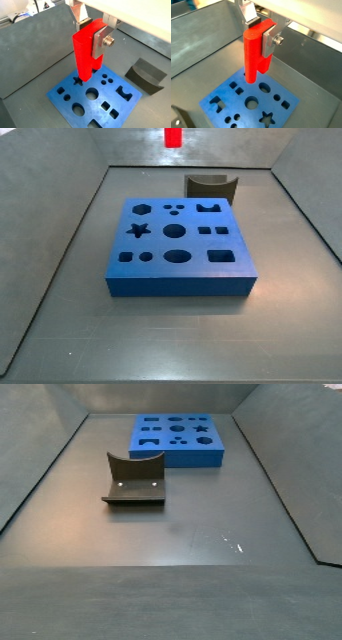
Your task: Insert the square-circle object.
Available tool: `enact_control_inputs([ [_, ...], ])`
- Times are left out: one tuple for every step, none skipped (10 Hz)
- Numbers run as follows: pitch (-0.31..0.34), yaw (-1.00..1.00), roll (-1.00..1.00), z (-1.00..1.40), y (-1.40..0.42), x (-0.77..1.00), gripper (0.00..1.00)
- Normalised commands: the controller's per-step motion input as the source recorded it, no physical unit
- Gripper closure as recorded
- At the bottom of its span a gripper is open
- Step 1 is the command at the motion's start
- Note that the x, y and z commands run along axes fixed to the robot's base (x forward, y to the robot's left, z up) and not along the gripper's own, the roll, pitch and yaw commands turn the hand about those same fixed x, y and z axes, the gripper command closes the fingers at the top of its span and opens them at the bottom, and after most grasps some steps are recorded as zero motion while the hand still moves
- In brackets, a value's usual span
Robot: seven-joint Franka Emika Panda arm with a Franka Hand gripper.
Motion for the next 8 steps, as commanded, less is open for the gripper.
enact_control_inputs([
  [-0.091, -1.00, -0.07, -0.34, 0.00, 0.00, 1.00],
  [-0.141, -1.00, -0.06, -0.42, -0.02, -0.02, 1.00],
  [-0.196, -0.84, -0.13, -0.62, -0.14, -0.19, 1.00],
  [-0.180, -0.55, -0.16, -0.70, -0.30, -0.45, 1.00],
  [-0.149, -0.43, -0.17, -0.67, -0.35, -0.55, 1.00],
  [-0.140, -0.52, -0.11, -0.55, -0.29, -0.50, 1.00],
  [-0.026, -0.90, 0.00, -0.23, -0.05, -0.16, 1.00],
  [0.000, -1.00, 0.06, -0.05, 0.00, -0.02, 1.00],
])
